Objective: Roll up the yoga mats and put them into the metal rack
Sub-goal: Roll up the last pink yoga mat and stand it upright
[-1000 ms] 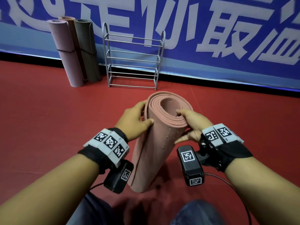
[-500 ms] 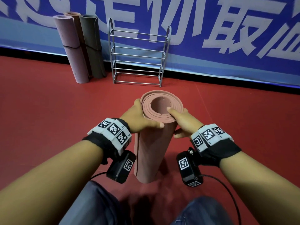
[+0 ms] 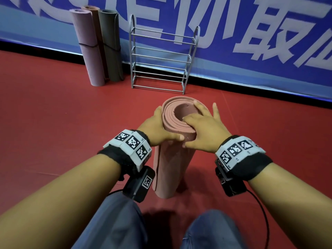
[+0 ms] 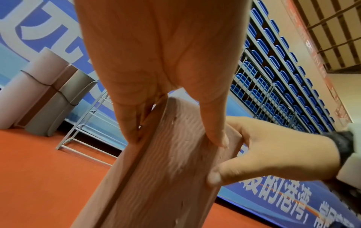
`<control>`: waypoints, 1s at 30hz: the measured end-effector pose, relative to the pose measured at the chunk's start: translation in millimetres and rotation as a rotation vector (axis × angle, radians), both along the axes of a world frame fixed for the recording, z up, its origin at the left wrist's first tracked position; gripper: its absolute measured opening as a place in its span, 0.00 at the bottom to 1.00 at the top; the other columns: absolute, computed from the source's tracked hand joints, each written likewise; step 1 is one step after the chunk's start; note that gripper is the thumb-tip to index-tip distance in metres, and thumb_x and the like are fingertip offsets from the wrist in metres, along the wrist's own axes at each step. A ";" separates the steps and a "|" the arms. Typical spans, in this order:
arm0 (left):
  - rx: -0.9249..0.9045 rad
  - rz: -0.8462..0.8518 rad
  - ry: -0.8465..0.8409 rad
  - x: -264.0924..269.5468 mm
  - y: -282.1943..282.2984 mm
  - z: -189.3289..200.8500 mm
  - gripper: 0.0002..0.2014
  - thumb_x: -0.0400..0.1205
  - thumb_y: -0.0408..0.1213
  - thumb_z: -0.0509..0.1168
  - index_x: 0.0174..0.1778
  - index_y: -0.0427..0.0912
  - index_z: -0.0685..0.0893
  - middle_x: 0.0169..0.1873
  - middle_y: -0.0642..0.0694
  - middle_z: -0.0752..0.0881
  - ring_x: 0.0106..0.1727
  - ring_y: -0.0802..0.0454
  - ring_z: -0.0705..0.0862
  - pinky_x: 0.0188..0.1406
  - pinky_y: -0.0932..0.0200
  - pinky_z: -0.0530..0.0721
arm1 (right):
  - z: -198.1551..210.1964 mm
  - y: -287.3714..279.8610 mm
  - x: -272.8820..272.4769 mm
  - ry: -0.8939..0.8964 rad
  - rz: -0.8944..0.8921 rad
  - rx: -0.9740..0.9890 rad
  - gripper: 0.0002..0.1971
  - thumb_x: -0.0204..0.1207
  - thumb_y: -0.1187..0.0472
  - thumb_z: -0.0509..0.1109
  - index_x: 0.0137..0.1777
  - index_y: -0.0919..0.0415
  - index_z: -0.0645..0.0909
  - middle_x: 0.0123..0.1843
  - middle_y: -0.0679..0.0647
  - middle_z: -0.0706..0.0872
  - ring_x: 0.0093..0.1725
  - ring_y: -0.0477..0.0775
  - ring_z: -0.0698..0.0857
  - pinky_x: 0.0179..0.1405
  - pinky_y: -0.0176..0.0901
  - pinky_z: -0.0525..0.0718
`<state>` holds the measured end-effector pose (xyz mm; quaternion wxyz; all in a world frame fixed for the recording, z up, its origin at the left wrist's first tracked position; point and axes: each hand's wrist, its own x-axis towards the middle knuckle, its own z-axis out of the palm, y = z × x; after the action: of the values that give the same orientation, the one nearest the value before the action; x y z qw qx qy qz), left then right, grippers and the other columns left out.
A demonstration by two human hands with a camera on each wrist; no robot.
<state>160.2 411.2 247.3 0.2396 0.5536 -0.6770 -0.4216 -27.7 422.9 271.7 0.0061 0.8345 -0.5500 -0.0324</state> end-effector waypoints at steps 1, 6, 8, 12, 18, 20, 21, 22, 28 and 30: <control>0.009 -0.002 -0.029 3.2 1.7 3.3 0.55 0.65 0.50 0.82 0.82 0.46 0.56 0.68 0.51 0.79 0.69 0.49 0.79 0.63 0.61 0.74 | -0.7 1.4 5.5 0.037 0.017 -0.040 0.40 0.65 0.36 0.75 0.76 0.49 0.71 0.76 0.42 0.74 0.86 0.53 0.42 0.77 0.75 0.29; 0.070 -0.118 -0.063 17.4 6.3 15.1 0.54 0.49 0.54 0.76 0.74 0.51 0.67 0.59 0.50 0.86 0.59 0.49 0.84 0.64 0.48 0.81 | -7.5 14.6 38.1 -0.025 -0.081 -0.043 0.41 0.59 0.21 0.59 0.64 0.50 0.74 0.53 0.46 0.84 0.68 0.55 0.77 0.78 0.78 0.39; 0.101 -0.128 -0.054 23.3 8.4 21.2 0.47 0.54 0.44 0.73 0.75 0.50 0.69 0.57 0.46 0.86 0.54 0.47 0.84 0.54 0.52 0.83 | -7.7 17.4 48.4 -0.036 -0.144 -0.055 0.48 0.51 0.16 0.46 0.60 0.50 0.77 0.45 0.45 0.85 0.59 0.55 0.82 0.79 0.75 0.41; 0.097 -0.080 -0.164 41.3 11.3 25.9 0.35 0.76 0.29 0.67 0.80 0.46 0.64 0.61 0.42 0.85 0.59 0.43 0.84 0.59 0.48 0.84 | -6.4 18.2 67.2 0.009 -0.212 -0.102 0.41 0.59 0.15 0.51 0.49 0.50 0.81 0.36 0.45 0.83 0.51 0.55 0.86 0.81 0.68 0.45; 0.144 -0.020 0.030 64.9 1.7 13.9 0.31 0.78 0.17 0.60 0.77 0.41 0.67 0.58 0.28 0.85 0.50 0.35 0.86 0.52 0.41 0.83 | -9.1 4.8 112.1 -0.021 -0.207 -0.150 0.20 0.73 0.37 0.65 0.46 0.55 0.74 0.36 0.48 0.80 0.48 0.57 0.86 0.81 0.58 0.53; 0.158 0.036 0.123 72.5 -1.3 6.5 0.32 0.78 0.14 0.58 0.78 0.39 0.66 0.58 0.27 0.84 0.48 0.36 0.84 0.50 0.43 0.81 | -11.9 -1.3 119.8 -0.021 -0.210 -0.163 0.19 0.74 0.40 0.66 0.49 0.56 0.77 0.39 0.50 0.85 0.49 0.57 0.86 0.81 0.56 0.54; 0.162 0.065 0.161 76.4 -3.1 2.0 0.33 0.78 0.14 0.56 0.79 0.39 0.66 0.58 0.28 0.84 0.49 0.35 0.84 0.52 0.42 0.82 | -13.3 -3.8 123.0 -0.017 -0.205 -0.170 0.20 0.74 0.40 0.65 0.52 0.57 0.78 0.41 0.51 0.87 0.50 0.57 0.87 0.82 0.56 0.54; 0.166 0.093 0.194 80.1 -4.1 -1.2 0.33 0.78 0.13 0.55 0.79 0.39 0.66 0.59 0.28 0.84 0.50 0.34 0.85 0.56 0.40 0.83 | -14.2 -5.7 126.1 -0.008 -0.192 -0.179 0.22 0.75 0.39 0.65 0.55 0.58 0.78 0.43 0.51 0.87 0.51 0.57 0.87 0.82 0.56 0.54; 0.189 0.162 0.357 98.4 -12.1 -14.6 0.32 0.77 0.09 0.49 0.76 0.38 0.68 0.58 0.29 0.80 0.46 0.38 0.86 0.48 0.45 0.86 | -18.3 -15.4 141.9 0.065 -0.149 -0.229 0.32 0.74 0.29 0.63 0.58 0.59 0.78 0.47 0.52 0.89 0.54 0.55 0.86 0.79 0.55 0.58; 0.191 0.146 0.384 101.3 -14.4 -16.9 0.32 0.78 0.09 0.49 0.76 0.39 0.67 0.55 0.36 0.80 0.44 0.44 0.84 0.41 0.56 0.83 | -19.7 -20.2 142.0 0.053 -0.139 -0.256 0.25 0.76 0.35 0.65 0.59 0.57 0.78 0.47 0.51 0.89 0.54 0.55 0.86 0.77 0.53 0.59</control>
<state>261.5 396.8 230.4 0.3405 0.5309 -0.5340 -0.5631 114.3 402.7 252.0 0.1249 0.7856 -0.6058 0.0159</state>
